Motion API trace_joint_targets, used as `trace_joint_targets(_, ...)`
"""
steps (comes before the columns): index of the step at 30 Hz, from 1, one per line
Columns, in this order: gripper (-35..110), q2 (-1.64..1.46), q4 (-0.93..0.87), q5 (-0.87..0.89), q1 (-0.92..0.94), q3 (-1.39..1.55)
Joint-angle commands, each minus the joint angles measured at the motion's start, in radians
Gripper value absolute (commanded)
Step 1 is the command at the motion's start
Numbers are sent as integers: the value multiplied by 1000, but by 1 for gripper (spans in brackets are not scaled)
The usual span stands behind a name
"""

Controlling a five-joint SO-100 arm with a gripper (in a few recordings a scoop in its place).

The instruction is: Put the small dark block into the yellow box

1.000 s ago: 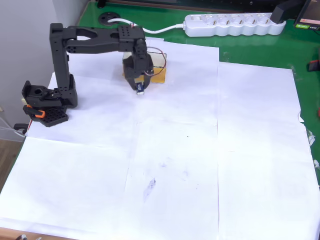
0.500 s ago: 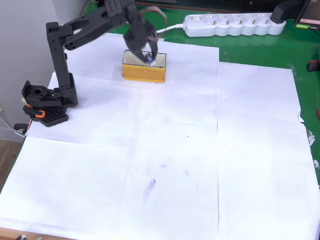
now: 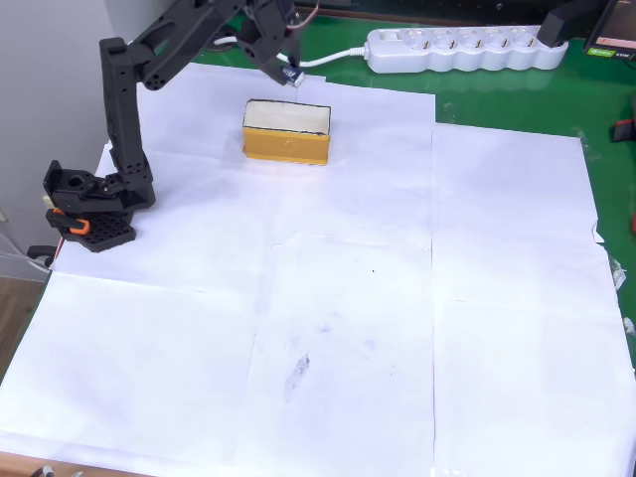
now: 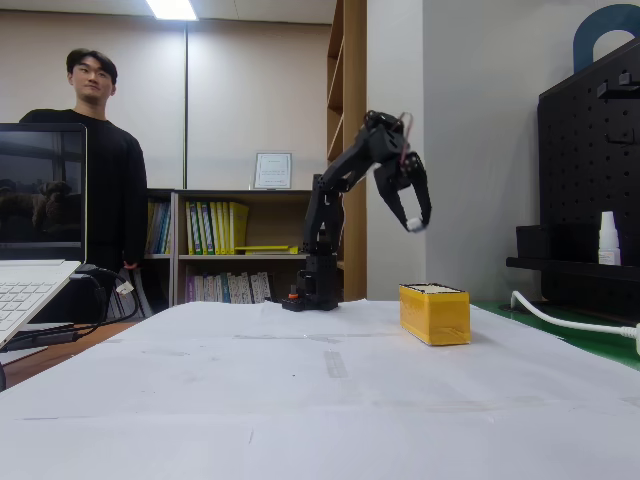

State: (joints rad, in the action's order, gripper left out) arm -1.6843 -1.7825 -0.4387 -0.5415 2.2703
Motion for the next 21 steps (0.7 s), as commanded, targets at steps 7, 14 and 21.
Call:
trace_joint_targets(7, 0, -69, 120, -129, -55, -92)
trace_joint_targets(14, 0, -104, 156, -195, -80, -143)
trace_joint_targets(21, 7, -104, 170, -225, -75, -166)
